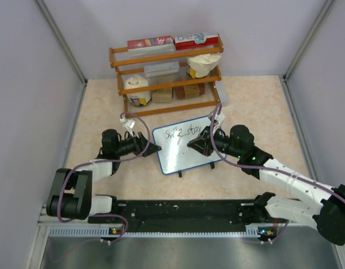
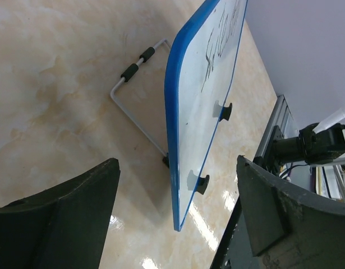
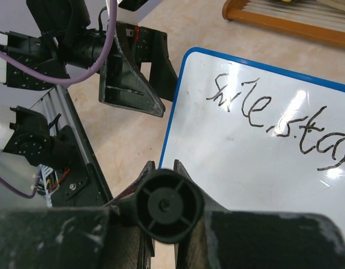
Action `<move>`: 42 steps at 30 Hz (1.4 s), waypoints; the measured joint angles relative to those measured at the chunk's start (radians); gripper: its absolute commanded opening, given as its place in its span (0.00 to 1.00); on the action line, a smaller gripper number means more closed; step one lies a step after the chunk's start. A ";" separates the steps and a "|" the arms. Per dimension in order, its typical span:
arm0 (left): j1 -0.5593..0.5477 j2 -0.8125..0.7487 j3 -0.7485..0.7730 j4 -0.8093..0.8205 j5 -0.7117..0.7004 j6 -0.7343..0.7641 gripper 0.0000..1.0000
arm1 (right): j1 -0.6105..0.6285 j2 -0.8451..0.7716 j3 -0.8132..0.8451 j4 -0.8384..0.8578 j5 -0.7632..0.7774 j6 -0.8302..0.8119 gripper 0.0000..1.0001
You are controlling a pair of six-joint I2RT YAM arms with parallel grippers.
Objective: Write a sentence on the whiteboard
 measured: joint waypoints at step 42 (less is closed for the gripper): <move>-0.123 0.240 0.149 0.058 0.123 -0.008 0.00 | 0.064 0.261 -0.057 0.438 0.227 -0.046 0.00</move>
